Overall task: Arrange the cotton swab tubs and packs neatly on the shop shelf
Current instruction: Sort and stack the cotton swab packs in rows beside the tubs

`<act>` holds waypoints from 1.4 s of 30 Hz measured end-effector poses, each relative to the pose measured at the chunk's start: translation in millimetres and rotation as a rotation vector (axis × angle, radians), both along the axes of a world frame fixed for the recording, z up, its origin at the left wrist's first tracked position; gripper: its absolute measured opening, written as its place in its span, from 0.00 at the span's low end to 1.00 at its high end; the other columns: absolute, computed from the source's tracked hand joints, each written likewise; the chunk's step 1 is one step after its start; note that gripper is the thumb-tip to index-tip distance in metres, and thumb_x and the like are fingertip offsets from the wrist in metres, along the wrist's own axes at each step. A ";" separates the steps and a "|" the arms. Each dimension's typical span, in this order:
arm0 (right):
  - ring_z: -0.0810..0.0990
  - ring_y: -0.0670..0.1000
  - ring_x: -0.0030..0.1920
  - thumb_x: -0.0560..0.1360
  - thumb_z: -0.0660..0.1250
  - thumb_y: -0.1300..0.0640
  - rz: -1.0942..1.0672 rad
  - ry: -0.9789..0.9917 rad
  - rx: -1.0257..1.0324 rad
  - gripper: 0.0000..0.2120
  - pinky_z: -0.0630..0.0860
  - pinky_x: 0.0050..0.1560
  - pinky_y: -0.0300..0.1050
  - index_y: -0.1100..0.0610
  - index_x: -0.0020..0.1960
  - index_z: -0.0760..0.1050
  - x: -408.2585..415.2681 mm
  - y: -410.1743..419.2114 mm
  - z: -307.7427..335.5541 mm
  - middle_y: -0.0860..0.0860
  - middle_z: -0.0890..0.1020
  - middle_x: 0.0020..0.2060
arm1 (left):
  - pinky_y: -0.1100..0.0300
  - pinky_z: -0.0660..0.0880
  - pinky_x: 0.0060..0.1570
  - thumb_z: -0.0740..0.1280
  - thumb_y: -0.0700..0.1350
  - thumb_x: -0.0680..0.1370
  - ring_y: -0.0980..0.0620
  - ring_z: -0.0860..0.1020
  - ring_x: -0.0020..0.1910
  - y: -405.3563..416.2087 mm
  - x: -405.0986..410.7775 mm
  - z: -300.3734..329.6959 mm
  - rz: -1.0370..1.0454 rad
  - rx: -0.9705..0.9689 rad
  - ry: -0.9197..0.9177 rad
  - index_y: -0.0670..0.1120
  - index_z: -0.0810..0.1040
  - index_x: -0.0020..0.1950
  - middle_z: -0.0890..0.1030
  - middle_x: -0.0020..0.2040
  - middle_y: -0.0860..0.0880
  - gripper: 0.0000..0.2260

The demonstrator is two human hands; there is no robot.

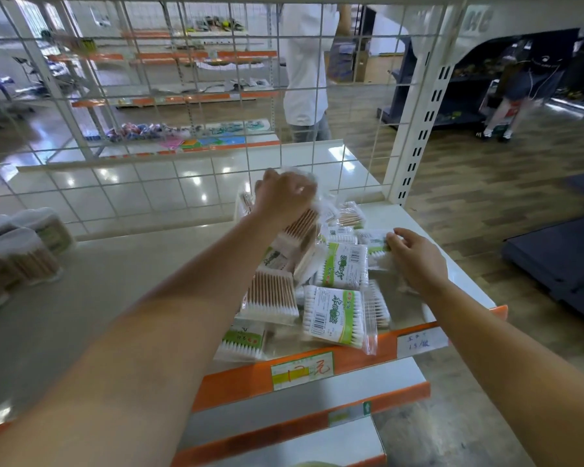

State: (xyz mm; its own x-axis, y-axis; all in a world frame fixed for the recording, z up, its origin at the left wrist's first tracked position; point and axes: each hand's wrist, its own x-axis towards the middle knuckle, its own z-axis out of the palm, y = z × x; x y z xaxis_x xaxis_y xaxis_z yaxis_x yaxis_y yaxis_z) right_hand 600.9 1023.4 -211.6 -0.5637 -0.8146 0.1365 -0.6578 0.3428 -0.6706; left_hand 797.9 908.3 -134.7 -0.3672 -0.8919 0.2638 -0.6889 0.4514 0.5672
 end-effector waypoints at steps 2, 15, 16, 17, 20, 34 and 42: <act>0.76 0.54 0.48 0.78 0.56 0.46 0.002 0.005 -0.001 0.14 0.69 0.47 0.46 0.51 0.55 0.77 -0.7 0.0 -1.0 0.53 0.81 0.49 | 0.55 0.61 0.58 0.55 0.50 0.81 0.47 0.64 0.62 6.3 -12.8 -3.3 -0.040 -0.040 -0.093 0.48 0.78 0.60 0.73 0.55 0.47 0.16; 0.78 0.55 0.48 0.76 0.58 0.46 -0.028 -0.022 -0.008 0.15 0.73 0.47 0.47 0.52 0.54 0.78 -2.5 -5.3 -1.9 0.53 0.82 0.48 | 0.53 0.61 0.62 0.62 0.42 0.77 0.48 0.75 0.57 2.3 -9.6 -12.2 -0.161 -0.061 -0.028 0.43 0.82 0.52 0.82 0.53 0.47 0.10; 0.78 0.55 0.48 0.76 0.59 0.48 -0.031 -0.044 -0.020 0.14 0.73 0.48 0.48 0.53 0.54 0.78 -1.7 -6.2 -0.1 0.54 0.82 0.48 | 0.53 0.64 0.63 0.62 0.41 0.77 0.48 0.76 0.57 2.9 -6.7 -9.8 -0.175 -0.052 -0.016 0.43 0.82 0.53 0.82 0.55 0.47 0.10; 0.78 0.55 0.47 0.75 0.60 0.50 -0.027 -0.063 -0.037 0.13 0.73 0.47 0.48 0.55 0.52 0.78 -0.8 -7.7 1.5 0.55 0.82 0.47 | 0.54 0.68 0.62 0.62 0.41 0.77 0.48 0.77 0.56 2.9 -3.3 -7.3 -0.188 -0.044 0.001 0.42 0.81 0.53 0.82 0.55 0.46 0.10; 0.78 0.56 0.49 0.75 0.61 0.55 -0.018 -0.067 -0.078 0.12 0.72 0.46 0.46 0.58 0.54 0.78 3.7 -11.4 6.2 0.58 0.81 0.50 | 0.59 0.71 0.54 0.63 0.41 0.77 0.48 0.78 0.53 2.7 8.2 -2.9 -0.194 -0.035 0.043 0.40 0.82 0.51 0.82 0.53 0.45 0.09; 0.73 0.59 0.59 0.75 0.60 0.59 0.043 0.148 -0.035 0.16 0.70 0.56 0.48 0.59 0.61 0.75 35.6 -43.6 26.6 0.58 0.78 0.58 | 0.63 0.68 0.46 0.62 0.39 0.75 0.50 0.78 0.50 -13.9 73.7 -20.7 0.132 -0.047 0.101 0.43 0.83 0.49 0.83 0.50 0.47 0.09; 0.77 0.58 0.43 0.76 0.58 0.55 0.067 0.045 -0.113 0.11 0.72 0.39 0.46 0.58 0.48 0.77 59.6 -73.1 47.2 0.56 0.80 0.41 | 0.65 0.66 0.42 0.62 0.39 0.75 0.50 0.78 0.50 -21.9 101.4 -24.5 0.243 0.000 0.088 0.43 0.83 0.51 0.83 0.50 0.46 0.10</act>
